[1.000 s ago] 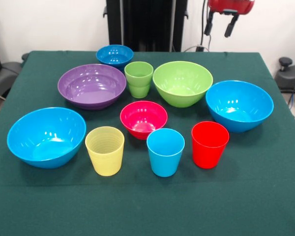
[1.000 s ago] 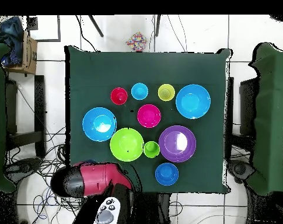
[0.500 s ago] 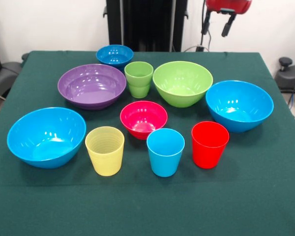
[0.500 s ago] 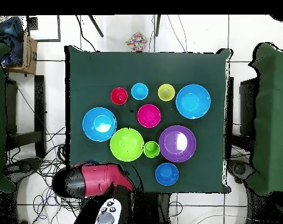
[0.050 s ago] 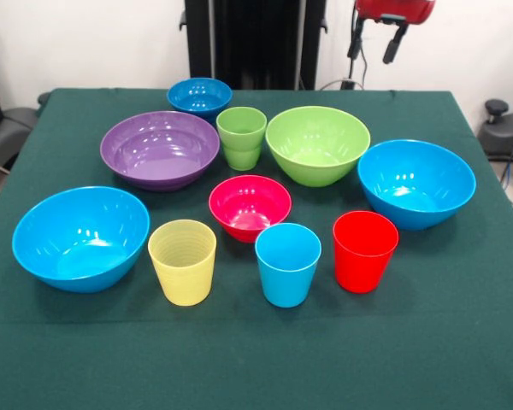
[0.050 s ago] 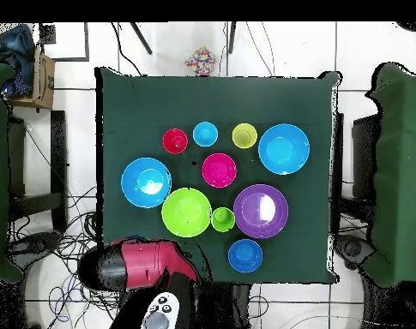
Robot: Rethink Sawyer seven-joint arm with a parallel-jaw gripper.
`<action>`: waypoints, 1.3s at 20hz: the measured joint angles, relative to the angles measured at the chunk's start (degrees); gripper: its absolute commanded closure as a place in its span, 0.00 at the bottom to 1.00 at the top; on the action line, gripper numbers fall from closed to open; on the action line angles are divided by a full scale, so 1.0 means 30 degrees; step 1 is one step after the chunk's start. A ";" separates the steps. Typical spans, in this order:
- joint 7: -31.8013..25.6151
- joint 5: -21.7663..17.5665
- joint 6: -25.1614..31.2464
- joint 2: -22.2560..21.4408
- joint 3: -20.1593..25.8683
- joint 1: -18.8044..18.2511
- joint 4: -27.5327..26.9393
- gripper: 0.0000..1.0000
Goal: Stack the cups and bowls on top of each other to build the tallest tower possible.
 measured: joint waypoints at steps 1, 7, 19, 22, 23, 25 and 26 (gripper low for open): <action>0.0000 0.0000 0.0000 -0.0001 0.0000 0.0000 0.0000 0.00; 0.0000 0.0000 -0.0004 0.0001 -0.0019 0.0008 0.0000 0.00; 0.0000 0.0004 0.0000 -0.0001 -0.0022 0.0132 0.0003 0.00; 0.0000 0.0004 -0.0002 0.0000 -0.0030 0.0202 0.0000 0.00; 0.0000 0.0004 -0.0004 0.0001 -0.0030 0.0211 0.0000 0.00; 0.0000 0.0004 -0.0004 -0.0001 -0.0030 0.0245 0.0000 0.00; 0.0000 0.0004 0.0000 0.0001 -0.0030 0.0250 0.0003 0.00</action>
